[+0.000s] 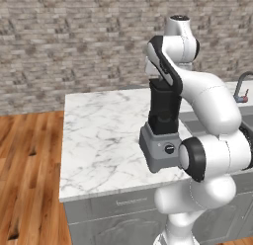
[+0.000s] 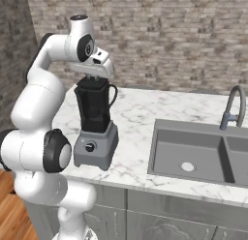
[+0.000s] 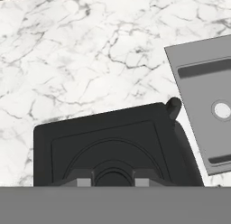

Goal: Open the blender lid, put the kiwi in the blender, close the lid, and start the blender.

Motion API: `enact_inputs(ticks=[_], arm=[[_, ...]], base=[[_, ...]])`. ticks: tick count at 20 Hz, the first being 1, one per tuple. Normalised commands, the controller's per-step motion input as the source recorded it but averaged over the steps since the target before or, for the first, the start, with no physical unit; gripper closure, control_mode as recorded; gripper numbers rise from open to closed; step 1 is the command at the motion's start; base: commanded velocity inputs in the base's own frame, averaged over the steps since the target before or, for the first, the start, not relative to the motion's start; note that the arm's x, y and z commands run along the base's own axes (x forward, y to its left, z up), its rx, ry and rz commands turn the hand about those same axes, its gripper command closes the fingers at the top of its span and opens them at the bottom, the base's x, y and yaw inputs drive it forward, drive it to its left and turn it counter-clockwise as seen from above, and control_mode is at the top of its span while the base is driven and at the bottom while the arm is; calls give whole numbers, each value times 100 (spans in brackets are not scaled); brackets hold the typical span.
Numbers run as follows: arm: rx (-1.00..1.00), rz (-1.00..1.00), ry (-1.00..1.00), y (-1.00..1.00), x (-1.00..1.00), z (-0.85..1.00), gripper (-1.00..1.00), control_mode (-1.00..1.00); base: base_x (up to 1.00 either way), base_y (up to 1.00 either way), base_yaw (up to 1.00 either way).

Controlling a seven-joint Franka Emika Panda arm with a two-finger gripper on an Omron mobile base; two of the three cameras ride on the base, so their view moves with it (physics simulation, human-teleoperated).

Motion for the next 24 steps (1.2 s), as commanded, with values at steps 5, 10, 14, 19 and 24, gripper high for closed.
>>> enact_inputs(ticks=[5, 10, 14, 19, 24], arm=[[2, 0, -18, -26, -12, -39, 100, -100], [0, 0, -11, -22, -14, -36, 100, -100], [0, 0, -1, -6, -1, -34, 100, -100], [-1, 0, 1, -7, -1, 9, 100, -100], [-4, 0, 0, 0, 9, 11, 100, -100]], base=[[0, 0, 0], [0, 0, 0], [0, 0, 0], [0, 0, 0], [0, 0, 0]])
